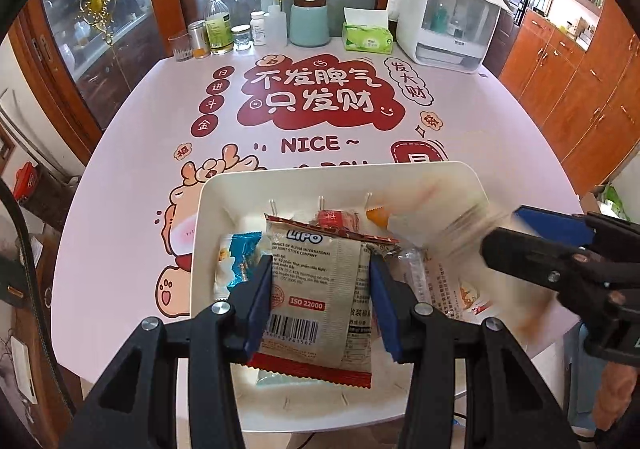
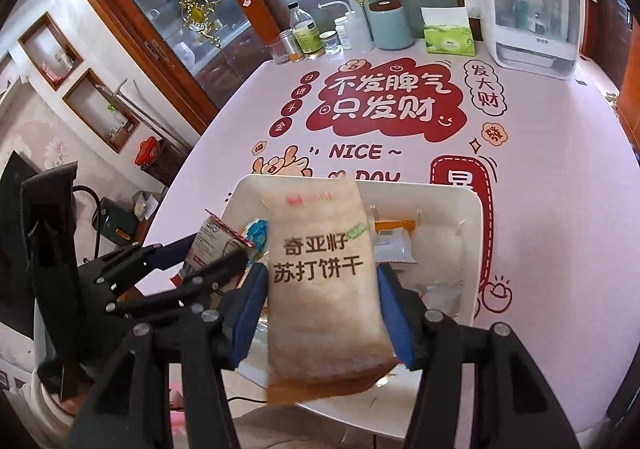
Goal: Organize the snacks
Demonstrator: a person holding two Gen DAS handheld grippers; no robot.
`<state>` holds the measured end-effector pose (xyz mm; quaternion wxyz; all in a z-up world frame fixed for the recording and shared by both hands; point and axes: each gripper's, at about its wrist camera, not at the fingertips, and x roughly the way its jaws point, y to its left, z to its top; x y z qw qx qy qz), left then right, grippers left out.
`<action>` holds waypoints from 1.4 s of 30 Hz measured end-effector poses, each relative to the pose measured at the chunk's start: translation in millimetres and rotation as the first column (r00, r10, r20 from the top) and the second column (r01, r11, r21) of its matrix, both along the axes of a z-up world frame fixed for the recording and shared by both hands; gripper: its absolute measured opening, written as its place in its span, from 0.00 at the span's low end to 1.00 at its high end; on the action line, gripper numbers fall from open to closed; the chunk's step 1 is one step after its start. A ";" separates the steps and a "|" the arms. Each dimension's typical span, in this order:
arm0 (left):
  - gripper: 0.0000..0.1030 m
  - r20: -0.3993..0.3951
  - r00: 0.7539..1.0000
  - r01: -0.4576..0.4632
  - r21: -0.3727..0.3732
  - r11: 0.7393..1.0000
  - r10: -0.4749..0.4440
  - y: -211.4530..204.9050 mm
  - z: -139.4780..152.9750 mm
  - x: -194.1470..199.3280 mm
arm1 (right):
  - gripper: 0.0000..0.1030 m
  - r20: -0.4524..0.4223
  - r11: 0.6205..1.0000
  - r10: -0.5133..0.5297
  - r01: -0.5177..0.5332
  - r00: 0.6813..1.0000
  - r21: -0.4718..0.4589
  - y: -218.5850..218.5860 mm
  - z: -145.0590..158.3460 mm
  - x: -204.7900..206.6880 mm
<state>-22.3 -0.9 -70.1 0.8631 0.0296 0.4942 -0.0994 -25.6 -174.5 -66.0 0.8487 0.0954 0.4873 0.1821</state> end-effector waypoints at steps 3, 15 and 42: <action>0.47 0.023 1.000 -0.010 0.014 1.000 0.009 -2.4 2.9 1.0 | 0.52 0.019 1.000 0.001 -0.001 1.000 -0.016 6.3 1.5 5.0; 0.99 0.072 0.996 -0.060 -0.004 0.998 0.061 1.6 20.1 11.5 | 0.55 0.085 0.996 -0.050 0.056 0.995 -0.074 9.8 12.9 11.8; 0.99 0.079 0.991 -0.107 -0.003 0.994 0.107 -12.5 45.6 -6.5 | 0.77 0.185 0.941 -0.281 0.308 0.942 -0.141 -31.5 39.6 -32.0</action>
